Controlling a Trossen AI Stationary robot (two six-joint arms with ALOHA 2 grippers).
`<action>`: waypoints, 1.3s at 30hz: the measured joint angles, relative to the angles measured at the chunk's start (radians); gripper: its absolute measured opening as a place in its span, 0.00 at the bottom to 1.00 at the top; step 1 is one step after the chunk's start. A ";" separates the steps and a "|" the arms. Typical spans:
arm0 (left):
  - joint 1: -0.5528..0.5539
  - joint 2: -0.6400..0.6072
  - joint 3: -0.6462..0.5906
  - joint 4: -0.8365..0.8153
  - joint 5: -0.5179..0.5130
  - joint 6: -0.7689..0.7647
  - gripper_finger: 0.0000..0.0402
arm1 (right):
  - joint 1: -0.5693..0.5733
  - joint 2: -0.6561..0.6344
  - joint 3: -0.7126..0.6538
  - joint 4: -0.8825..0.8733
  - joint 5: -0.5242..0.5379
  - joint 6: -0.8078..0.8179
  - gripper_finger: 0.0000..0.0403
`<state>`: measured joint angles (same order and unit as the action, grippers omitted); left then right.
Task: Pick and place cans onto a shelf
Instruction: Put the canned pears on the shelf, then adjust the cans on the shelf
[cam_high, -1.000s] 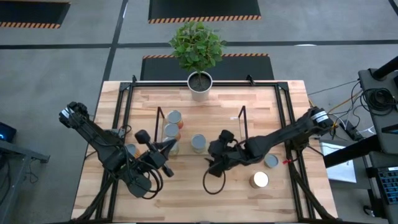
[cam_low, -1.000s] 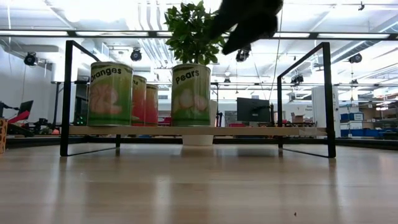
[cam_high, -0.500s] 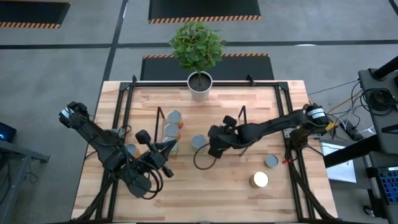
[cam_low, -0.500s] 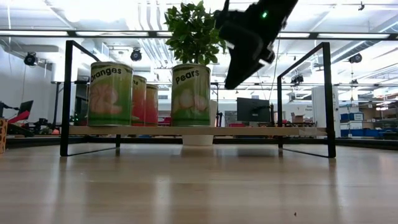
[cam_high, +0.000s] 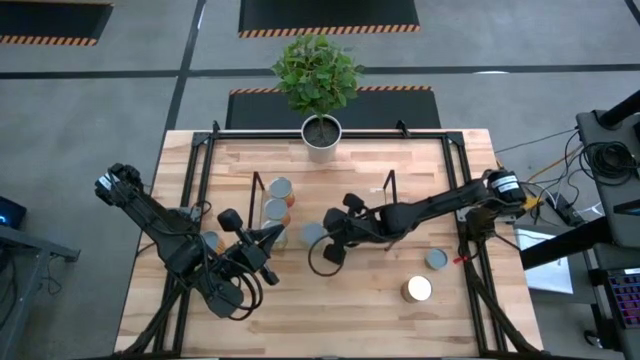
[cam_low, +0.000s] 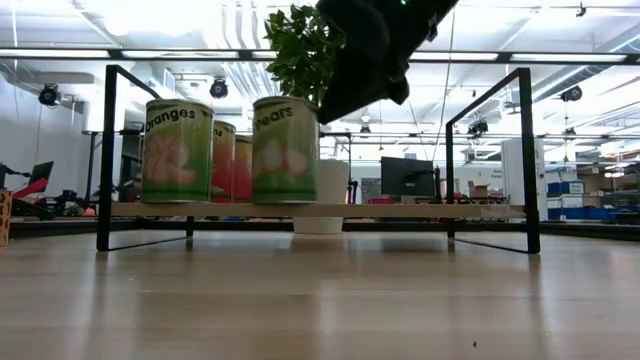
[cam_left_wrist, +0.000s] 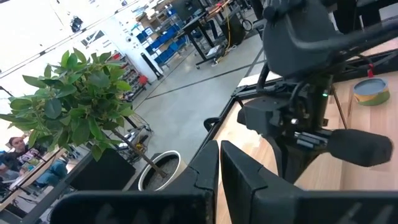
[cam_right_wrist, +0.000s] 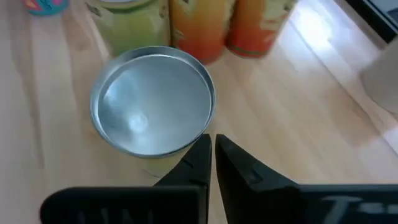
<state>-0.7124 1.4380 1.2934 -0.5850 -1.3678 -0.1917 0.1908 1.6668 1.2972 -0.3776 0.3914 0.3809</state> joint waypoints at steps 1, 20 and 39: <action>0.000 0.000 0.000 0.000 0.000 0.000 0.00 | 0.001 0.002 0.001 0.005 0.000 0.000 0.03; 0.000 0.000 0.000 -0.001 0.000 0.000 0.00 | 0.116 0.008 -0.015 -0.029 -0.052 -0.030 0.03; 0.000 0.000 0.000 -0.008 0.000 0.000 0.00 | 0.092 0.096 -0.026 0.146 0.001 -0.149 0.03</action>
<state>-0.7128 1.4380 1.2934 -0.5934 -1.3682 -0.1913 0.2832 1.7626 1.2713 -0.2318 0.3923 0.2321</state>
